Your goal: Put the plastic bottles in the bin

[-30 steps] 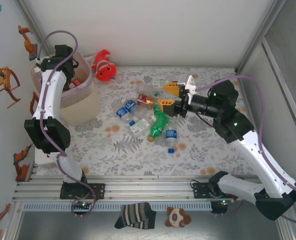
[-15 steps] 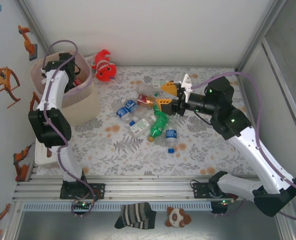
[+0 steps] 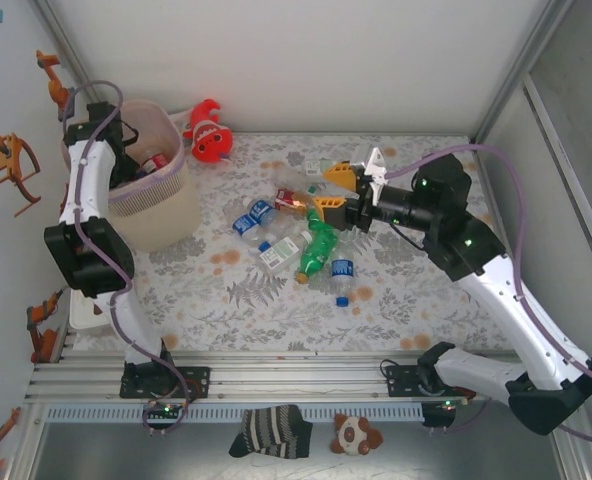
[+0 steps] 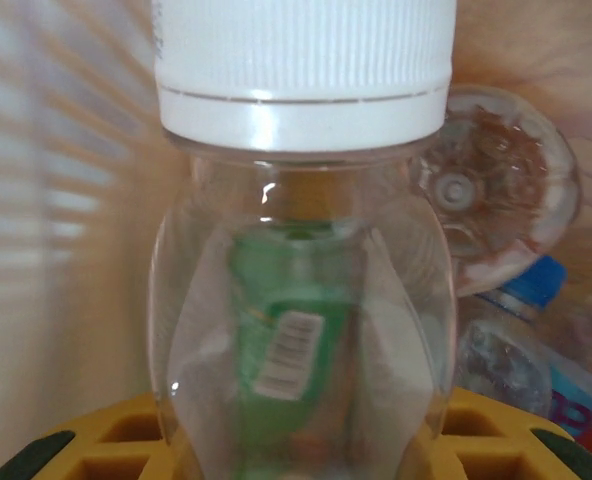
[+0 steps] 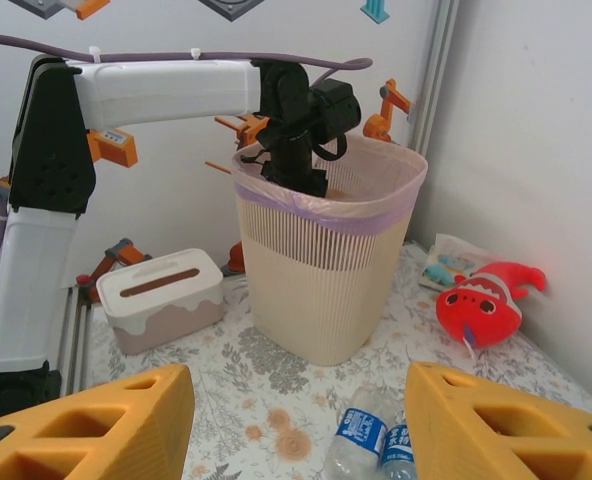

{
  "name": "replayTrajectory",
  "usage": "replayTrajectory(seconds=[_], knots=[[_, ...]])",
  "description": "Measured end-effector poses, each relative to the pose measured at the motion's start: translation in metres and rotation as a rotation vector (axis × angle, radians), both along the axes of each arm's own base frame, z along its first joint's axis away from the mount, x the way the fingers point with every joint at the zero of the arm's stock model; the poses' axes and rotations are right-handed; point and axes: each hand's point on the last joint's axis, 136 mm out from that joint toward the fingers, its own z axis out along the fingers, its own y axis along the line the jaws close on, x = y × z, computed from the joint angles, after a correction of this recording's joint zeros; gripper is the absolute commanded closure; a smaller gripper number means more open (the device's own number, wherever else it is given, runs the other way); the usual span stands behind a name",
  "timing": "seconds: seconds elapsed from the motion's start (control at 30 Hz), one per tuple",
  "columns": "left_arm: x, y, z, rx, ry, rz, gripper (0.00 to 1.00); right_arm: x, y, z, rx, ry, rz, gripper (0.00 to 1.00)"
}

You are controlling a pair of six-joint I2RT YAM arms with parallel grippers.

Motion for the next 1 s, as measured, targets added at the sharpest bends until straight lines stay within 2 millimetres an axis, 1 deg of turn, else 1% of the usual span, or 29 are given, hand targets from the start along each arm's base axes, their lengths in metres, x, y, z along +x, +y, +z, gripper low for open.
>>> replayTrajectory(seconds=[0.1,0.27,0.37,0.5,0.53,0.67,0.83,1.0], knots=[[0.001,-0.003,-0.01,-0.084,-0.01,0.0,0.62,-0.002,-0.002,0.001,0.006,-0.005,-0.002,0.44],[0.004,-0.006,-0.018,-0.18,-0.038,-0.007,0.6,-0.005,-0.003,0.002,0.015,-0.008,-0.003,0.44],[0.007,-0.007,-0.024,-0.221,-0.051,-0.01,0.53,-0.008,-0.004,0.001,0.015,-0.01,-0.005,0.44],[0.002,-0.009,-0.045,-0.272,-0.01,0.0,0.47,-0.01,-0.007,-0.002,0.015,-0.01,-0.016,0.44],[0.003,-0.01,-0.046,-0.28,-0.013,0.0,0.44,-0.01,-0.007,-0.002,0.015,-0.011,-0.017,0.44],[0.007,-0.013,-0.041,-0.302,-0.04,-0.003,0.38,-0.009,-0.009,-0.001,0.016,-0.016,-0.036,0.44],[0.009,-0.017,-0.036,-0.327,-0.06,-0.01,0.34,-0.01,-0.01,0.0,0.019,-0.02,-0.041,0.44],[0.009,-0.023,-0.022,-0.349,-0.098,-0.026,0.25,-0.01,-0.011,0.001,0.019,-0.021,-0.041,0.44]])
